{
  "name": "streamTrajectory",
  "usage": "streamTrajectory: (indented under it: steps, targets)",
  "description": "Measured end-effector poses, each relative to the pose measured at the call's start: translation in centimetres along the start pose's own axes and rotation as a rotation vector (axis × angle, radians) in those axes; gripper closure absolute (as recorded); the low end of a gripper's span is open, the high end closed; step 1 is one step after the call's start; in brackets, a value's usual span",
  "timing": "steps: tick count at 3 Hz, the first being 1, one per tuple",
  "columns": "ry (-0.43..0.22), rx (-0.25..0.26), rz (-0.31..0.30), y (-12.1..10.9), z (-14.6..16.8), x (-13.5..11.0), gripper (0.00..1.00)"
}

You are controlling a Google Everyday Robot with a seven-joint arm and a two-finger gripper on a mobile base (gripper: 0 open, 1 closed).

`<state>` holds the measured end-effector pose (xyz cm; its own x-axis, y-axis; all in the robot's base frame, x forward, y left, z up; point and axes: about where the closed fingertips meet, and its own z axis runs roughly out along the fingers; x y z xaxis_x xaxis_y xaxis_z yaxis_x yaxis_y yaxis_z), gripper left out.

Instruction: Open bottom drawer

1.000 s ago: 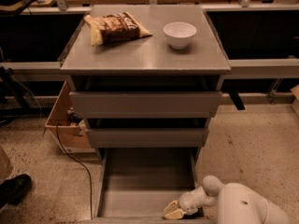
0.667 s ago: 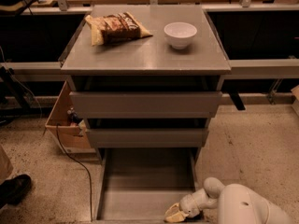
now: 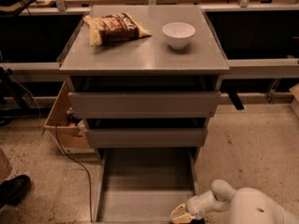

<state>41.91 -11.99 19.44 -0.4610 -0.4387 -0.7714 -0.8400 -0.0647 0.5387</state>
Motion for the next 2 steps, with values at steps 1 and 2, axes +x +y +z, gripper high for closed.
streamTrajectory:
  steps: [1,2]
  targets:
    - [-0.067,0.032,-0.104,0.4,-2.8,-1.6,1.0]
    - [-0.118,0.045,-0.194,0.5,-5.0,-3.5,1.0]
